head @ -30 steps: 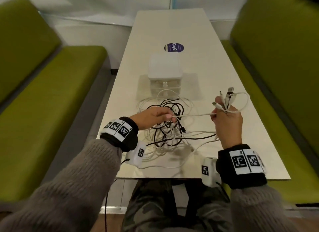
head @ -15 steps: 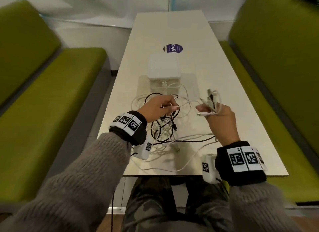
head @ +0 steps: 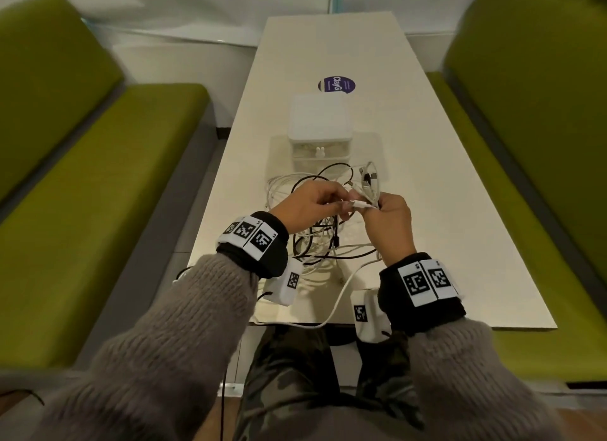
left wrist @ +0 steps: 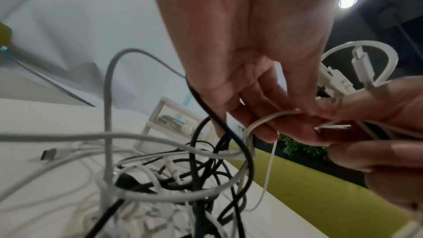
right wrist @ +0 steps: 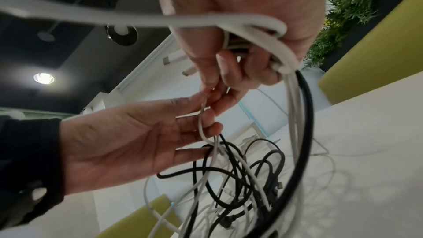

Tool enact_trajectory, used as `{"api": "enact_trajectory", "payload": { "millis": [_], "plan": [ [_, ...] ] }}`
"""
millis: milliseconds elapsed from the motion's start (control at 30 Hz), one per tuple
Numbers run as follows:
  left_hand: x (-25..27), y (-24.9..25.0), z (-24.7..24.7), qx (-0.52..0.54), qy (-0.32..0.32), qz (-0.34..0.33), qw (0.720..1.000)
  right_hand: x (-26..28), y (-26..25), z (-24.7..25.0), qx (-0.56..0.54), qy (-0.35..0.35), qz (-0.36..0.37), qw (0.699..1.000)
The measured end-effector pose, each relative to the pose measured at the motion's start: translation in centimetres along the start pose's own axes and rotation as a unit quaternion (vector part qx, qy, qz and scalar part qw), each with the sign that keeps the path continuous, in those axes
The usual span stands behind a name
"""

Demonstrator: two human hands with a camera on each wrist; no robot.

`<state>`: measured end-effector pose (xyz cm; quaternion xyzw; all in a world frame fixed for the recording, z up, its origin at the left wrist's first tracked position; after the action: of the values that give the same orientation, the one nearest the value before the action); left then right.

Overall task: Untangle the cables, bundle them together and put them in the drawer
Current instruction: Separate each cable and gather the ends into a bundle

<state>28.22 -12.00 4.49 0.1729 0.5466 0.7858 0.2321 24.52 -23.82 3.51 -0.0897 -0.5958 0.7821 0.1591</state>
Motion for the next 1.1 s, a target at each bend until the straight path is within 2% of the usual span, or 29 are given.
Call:
{"api": "enact_trajectory", "payload": {
  "millis": [233, 433, 500, 600, 700, 800, 867, 967, 1100],
  "plan": [
    [0.8, -1.6, 0.2, -0.068, -0.026, 0.027, 0.997, 0.4, 0.7, 2.4, -0.164, 0.047, -0.014, 0.985],
    [0.5, -2.1, 1.8, -0.122, 0.005, 0.031, 0.992, 0.5, -0.7, 3.5, -0.220, 0.053, 0.031, 0.973],
    [0.4, -2.1, 2.3, -0.173, 0.014, 0.028, 0.984, 0.7, -1.4, 3.7, -0.222, 0.045, 0.047, 0.973],
    [0.2, -2.1, 2.2, -0.232, 0.014, 0.018, 0.973, 0.8, -1.9, 3.7, -0.195, 0.037, 0.064, 0.978],
    [0.2, -2.3, 1.8, -0.259, 0.021, 0.019, 0.965, 0.3, -1.1, 2.8, -0.178, 0.022, 0.049, 0.983],
    [0.5, -1.7, 2.4, -0.202, 0.074, 0.014, 0.977, 0.0, -0.1, 2.3, -0.119, 0.019, 0.029, 0.992],
    [0.7, -1.4, 2.4, -0.161, 0.083, 0.016, 0.983, 0.2, -0.3, 1.6, -0.027, -0.002, 0.037, 0.999],
    [0.7, -0.7, 0.9, -0.114, 0.037, 0.009, 0.993, 1.4, -0.9, -0.3, 0.110, -0.052, 0.048, 0.991],
    [0.8, -0.7, 0.3, -0.062, 0.013, 0.021, 0.998, 1.6, -0.8, -1.2, 0.159, -0.059, 0.058, 0.984]
  ]
}}
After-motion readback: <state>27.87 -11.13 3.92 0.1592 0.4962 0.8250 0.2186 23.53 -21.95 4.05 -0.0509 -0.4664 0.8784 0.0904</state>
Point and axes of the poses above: each hand's wrist, its own x-axis away from the middle knuckle, its own z-axis out of the back of the hand, y = z × x, the point moved 10 cm from there along -x, towards the middle knuckle, and after that the axes turned 2 degrees about y, right-handed, at the moved point
